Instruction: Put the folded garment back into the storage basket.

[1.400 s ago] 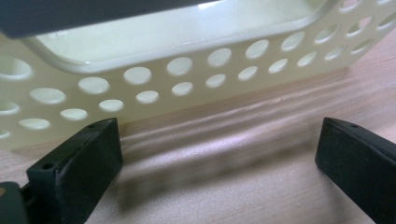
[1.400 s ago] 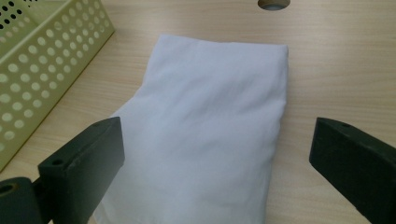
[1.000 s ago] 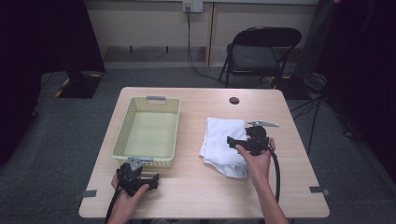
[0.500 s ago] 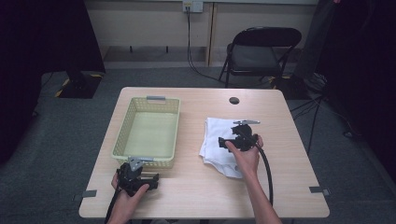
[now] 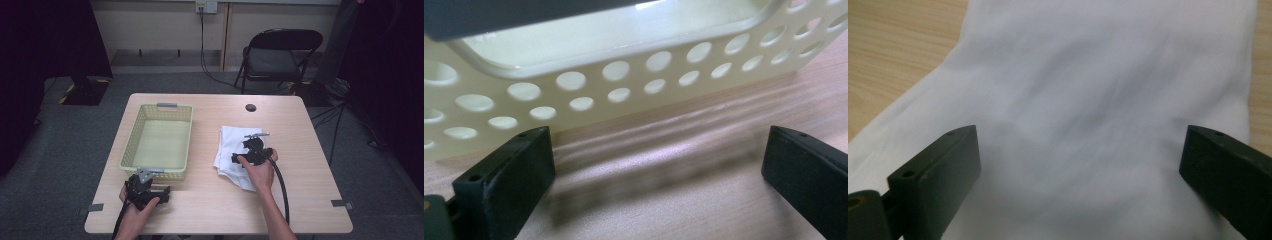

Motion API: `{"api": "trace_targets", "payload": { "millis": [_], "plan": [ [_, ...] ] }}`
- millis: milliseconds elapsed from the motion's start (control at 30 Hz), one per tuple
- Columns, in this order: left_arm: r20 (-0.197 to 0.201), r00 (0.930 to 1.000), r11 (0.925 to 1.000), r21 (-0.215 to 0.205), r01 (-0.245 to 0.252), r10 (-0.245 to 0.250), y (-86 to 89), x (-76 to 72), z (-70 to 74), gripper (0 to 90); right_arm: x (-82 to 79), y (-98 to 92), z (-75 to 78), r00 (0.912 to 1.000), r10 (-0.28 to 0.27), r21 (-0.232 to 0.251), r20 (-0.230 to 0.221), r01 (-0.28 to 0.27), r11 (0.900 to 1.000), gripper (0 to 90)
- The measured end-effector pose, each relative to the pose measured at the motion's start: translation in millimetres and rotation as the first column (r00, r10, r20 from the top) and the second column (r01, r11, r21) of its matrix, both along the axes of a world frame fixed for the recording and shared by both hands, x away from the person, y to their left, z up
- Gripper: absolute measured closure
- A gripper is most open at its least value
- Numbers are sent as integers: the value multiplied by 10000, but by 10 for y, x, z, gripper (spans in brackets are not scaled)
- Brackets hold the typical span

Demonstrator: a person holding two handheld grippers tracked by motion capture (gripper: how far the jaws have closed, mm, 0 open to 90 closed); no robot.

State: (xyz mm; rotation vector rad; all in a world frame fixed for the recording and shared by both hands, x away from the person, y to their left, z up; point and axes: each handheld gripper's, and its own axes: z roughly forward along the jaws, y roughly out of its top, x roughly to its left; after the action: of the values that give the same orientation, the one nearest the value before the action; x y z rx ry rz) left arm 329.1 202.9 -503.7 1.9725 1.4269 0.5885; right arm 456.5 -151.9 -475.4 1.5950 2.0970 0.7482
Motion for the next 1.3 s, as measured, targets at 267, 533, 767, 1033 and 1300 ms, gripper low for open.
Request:
{"api": "trace_targets", "payload": {
  "millis": [267,533,767,1033,1300],
  "plan": [
    [0,10000,10000,-7,1,-1,0,-1,0,0,9,29,-69,9996,-91,-387,-261,81,9992,9],
    [-1,10000,10000,0,12,-12,1,0,0,0,8,26,-117,9994,174,-491,-285,-188,9986,0],
    [3,10000,10000,-10,-1,1,0,-1,-1,0,17,-14,-126,9990,341,-256,-291,-349,9991,24],
    [1,10000,10000,0,10,-10,1,-1,-1,0,18,-44,-87,9995,157,-195,-283,-163,9997,171],
    [0,10000,10000,-6,26,-26,1,2,-1,0,15,-33,-49,9999,140,-429,-83,-143,9990,438]
  ]
}}
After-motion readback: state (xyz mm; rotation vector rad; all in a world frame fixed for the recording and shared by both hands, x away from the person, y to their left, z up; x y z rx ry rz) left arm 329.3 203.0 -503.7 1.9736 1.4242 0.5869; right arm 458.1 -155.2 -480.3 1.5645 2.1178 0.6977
